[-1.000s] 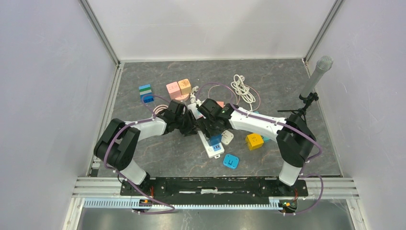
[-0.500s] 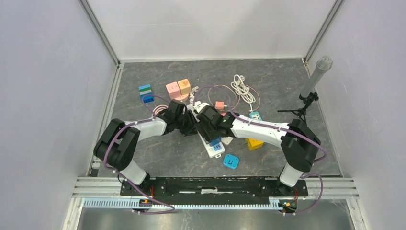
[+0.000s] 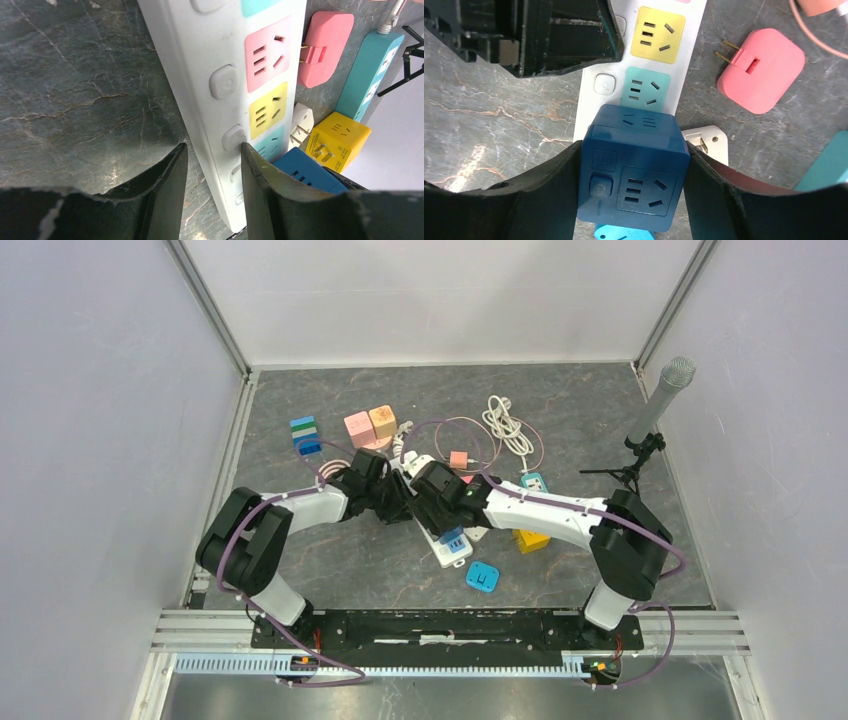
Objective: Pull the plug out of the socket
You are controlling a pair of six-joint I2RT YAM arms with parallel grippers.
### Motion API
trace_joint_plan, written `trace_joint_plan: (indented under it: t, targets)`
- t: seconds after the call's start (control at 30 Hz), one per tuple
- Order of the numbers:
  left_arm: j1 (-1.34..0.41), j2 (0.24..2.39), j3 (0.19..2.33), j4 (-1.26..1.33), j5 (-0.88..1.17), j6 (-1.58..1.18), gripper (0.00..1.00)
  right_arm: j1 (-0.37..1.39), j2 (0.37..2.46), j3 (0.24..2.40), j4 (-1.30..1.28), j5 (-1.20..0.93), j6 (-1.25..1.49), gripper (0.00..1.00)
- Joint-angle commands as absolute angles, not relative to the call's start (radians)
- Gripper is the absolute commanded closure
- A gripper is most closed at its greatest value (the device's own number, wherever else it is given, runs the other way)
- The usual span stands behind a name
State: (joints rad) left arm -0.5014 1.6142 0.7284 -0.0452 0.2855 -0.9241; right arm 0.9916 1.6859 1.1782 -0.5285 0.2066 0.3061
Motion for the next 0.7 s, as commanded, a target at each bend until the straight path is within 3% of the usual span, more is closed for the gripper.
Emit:
trace_joint_plan:
  t: [0.0,0.1,0.27,0.4,0.67]
  targets:
    - [-0.510,1.712,0.668,-0.282,0.094,-0.879,0.51,1.042,1.633,1.282,-0.428,0.238,0.181,1.00]
    - [-0.509,1.720,0.672,-0.287,0.094,-0.877,0.51,1.021,1.610,1.283,-0.422,0.241,0.185,1.00]
    - [-0.509,1.722,0.677,-0.289,0.094,-0.872,0.51,0.886,1.536,1.194,-0.321,0.027,0.260,1.00]
    - [-0.509,1.725,0.681,-0.293,0.094,-0.871,0.51,0.885,1.531,1.202,-0.297,-0.046,0.262,1.00]
    - [-0.509,1.724,0.693,-0.305,0.094,-0.871,0.51,0.923,1.506,1.246,-0.359,0.128,0.203,1.00]
